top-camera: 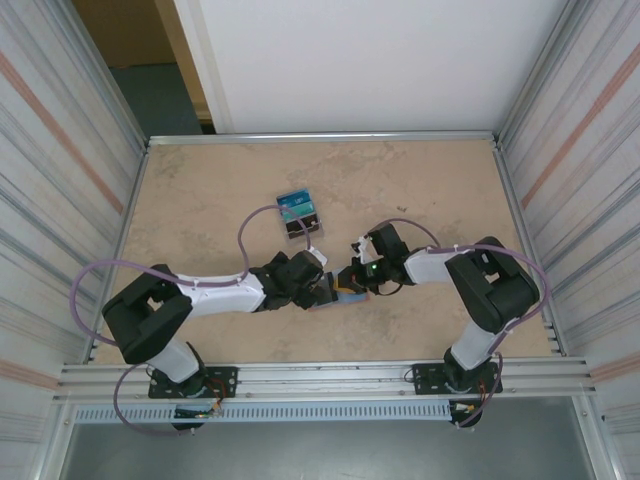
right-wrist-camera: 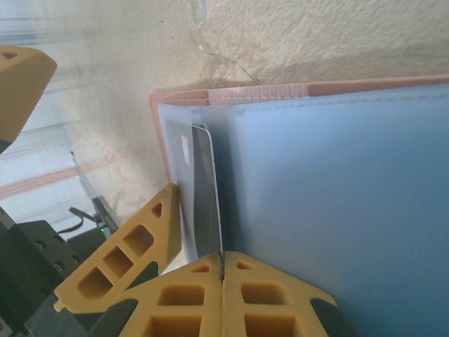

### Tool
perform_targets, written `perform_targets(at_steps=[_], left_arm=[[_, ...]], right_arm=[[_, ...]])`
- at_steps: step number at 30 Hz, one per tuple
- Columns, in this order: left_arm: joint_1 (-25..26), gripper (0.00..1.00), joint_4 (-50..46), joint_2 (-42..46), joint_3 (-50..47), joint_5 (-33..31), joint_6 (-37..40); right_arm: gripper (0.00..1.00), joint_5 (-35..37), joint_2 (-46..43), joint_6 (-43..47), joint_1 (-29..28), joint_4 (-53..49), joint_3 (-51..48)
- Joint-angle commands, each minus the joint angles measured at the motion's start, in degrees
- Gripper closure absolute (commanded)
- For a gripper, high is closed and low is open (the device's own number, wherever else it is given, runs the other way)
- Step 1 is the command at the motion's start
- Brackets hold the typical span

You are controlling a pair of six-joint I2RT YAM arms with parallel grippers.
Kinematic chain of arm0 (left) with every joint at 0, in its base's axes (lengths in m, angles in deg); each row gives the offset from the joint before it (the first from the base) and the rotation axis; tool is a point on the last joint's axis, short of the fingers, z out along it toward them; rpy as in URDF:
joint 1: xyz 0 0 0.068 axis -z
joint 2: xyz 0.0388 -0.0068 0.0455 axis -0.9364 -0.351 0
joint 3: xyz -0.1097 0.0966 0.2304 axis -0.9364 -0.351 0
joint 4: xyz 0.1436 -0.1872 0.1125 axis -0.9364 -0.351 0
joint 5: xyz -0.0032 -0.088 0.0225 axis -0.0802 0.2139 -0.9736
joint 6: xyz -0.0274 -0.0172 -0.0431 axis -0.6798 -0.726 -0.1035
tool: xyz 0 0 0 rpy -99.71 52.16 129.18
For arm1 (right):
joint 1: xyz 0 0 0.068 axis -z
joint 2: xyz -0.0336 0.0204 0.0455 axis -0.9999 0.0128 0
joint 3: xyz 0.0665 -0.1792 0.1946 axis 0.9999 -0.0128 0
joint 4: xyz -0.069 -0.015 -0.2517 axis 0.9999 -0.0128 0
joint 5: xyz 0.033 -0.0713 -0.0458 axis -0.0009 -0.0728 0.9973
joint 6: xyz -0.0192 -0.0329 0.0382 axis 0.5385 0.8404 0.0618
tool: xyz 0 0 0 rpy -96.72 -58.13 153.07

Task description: Take the credit cards out of the card holder

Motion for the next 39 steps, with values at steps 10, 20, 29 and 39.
perform_targets(at_steps=[10,20,29,39], left_arm=[[0.4,0.01,-4.7,0.5,0.1,-0.2,0.8],[0.4,0.01,-3.3,4.0,2.3,1.4,2.3],[0.4,0.01,-0.2,0.9,5.0,2.9,4.3],[0.4,0.01,-0.2,-4.2,5.7,3.4,3.6]], right_arm=[[1.00,4.7,-4.6,4.7,1.0,-8.5,1.9],[1.00,5.9,-5.7,5.6,0.9,-10.5,2.6],[1.00,5.3,-5.6,5.7,0.8,-10.6,2.9],[0.95,3.1,-5.6,3.9,0.6,-7.7,2.2]])
